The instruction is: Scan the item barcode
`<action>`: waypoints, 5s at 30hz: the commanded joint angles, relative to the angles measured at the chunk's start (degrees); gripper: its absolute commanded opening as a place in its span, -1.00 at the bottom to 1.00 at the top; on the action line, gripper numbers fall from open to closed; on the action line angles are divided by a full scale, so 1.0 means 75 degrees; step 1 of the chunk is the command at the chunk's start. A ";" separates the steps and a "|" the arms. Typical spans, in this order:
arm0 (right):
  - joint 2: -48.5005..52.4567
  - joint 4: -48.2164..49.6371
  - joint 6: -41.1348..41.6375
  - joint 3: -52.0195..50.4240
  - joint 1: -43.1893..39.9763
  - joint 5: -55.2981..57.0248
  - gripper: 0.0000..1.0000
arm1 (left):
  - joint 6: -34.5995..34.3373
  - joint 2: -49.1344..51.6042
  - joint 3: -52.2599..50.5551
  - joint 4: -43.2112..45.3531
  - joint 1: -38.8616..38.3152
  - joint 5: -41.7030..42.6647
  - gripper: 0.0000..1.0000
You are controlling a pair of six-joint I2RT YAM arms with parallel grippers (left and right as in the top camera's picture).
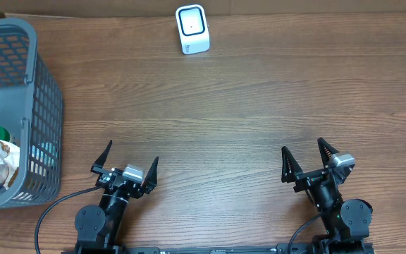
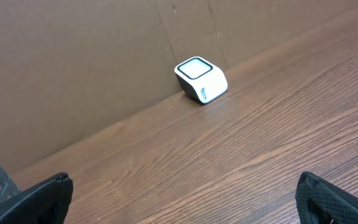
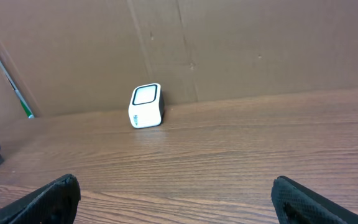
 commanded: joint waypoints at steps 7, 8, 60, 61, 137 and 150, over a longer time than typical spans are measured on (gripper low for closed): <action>-0.0087 0.0050 -0.0026 -0.0079 0.0029 0.0076 1.00 | 0.0058 -0.0070 -0.0047 -0.0090 0.0006 -0.1851 0.99; -0.0087 0.0050 -0.0026 -0.0079 0.0029 0.0076 1.00 | 0.0058 -0.0070 -0.0047 -0.0090 0.0006 -0.1853 1.00; -0.0087 0.0050 -0.0026 -0.0079 0.0029 0.0076 1.00 | 0.0058 -0.0070 -0.0047 -0.0090 0.0006 -0.1853 1.00; -0.0087 0.0052 -0.0026 -0.0079 0.0029 0.0076 1.00 | 0.0058 -0.0070 -0.0047 -0.0090 0.0006 -0.1853 0.99; -0.0087 0.0050 -0.0026 -0.0079 0.0029 0.0076 1.00 | -0.2124 -0.0070 -0.0006 -0.0146 0.0006 -0.0845 1.00; -0.0087 0.0050 -0.0026 -0.0079 0.0029 0.0076 1.00 | -0.2859 -0.0061 0.0836 -0.1288 0.0006 -0.0064 1.00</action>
